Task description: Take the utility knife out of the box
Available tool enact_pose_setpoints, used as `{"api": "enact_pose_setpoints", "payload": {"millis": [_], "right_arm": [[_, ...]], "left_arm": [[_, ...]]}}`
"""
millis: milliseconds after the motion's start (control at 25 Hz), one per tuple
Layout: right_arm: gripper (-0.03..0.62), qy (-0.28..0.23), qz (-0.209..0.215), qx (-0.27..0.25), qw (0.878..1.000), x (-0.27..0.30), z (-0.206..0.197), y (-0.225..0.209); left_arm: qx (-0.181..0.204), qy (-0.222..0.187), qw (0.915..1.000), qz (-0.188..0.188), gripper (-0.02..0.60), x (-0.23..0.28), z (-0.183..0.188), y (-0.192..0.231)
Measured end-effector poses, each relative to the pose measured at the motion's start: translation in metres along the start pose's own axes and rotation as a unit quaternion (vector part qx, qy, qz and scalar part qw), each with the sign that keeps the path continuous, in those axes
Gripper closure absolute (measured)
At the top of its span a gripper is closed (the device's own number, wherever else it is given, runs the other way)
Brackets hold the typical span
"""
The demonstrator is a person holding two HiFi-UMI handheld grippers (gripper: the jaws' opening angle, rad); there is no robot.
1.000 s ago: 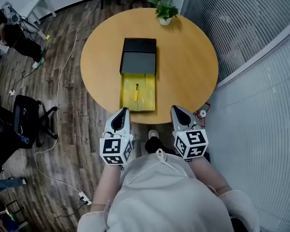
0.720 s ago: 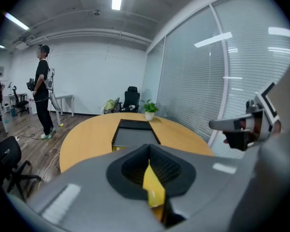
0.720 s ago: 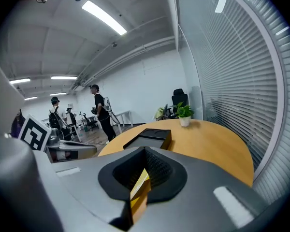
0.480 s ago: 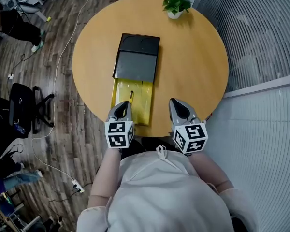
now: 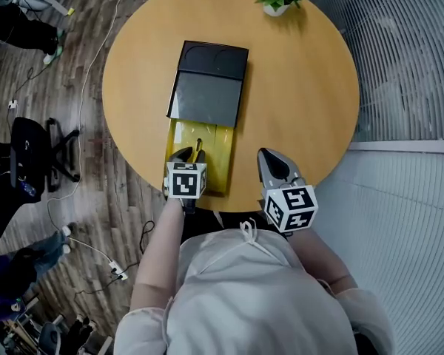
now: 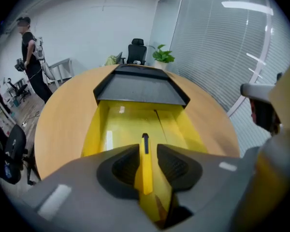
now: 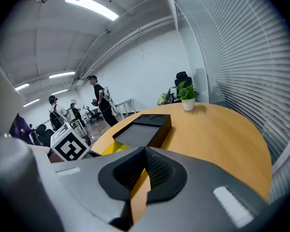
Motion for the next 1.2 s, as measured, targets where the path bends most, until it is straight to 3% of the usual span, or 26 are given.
{"api": "enact_pose_setpoints", "payload": {"millis": [160,240,680,840,1000,1200], "right_arm": [[0.594,0.012,-0.003,0.012,1.000,0.006,-0.006,-0.007],[0.594,0.017,-0.004,0.015,1.000,0.009,-0.007,-0.010],[0.594,0.016,-0.009,0.014,1.000,0.010,-0.006,-0.005],[0.594,-0.003,-0.017,0.008,1.000,0.005,0.009,-0.003],[0.594,-0.029,-0.025,0.001,0.999,-0.005,0.028,0.002],[0.594,-0.073,-0.039,-0.014,0.996,-0.026,0.062,0.013]], "left_arm": [[0.023,0.036,0.9990,0.015,0.468,0.019,-0.005,0.006],[0.034,0.043,0.9983,0.023,0.503,0.022,-0.005,0.009],[0.048,0.022,0.9984,0.018,0.515,0.018,-0.002,0.011],[0.057,-0.024,0.9980,0.014,0.515,-0.006,0.018,0.010],[0.054,-0.091,0.9943,-0.013,0.515,-0.047,0.043,-0.004],[0.058,-0.206,0.9754,-0.054,0.515,-0.121,0.088,-0.029]]}}
Point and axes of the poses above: the fingertips, and each gripper's own axes: x forward along the fingers, y to its left, z out of its top, the point moved 2 cm from there along -x, backward along the fingers, and after that the axes turned 9 degrees about -x, right-handed, at the moved point
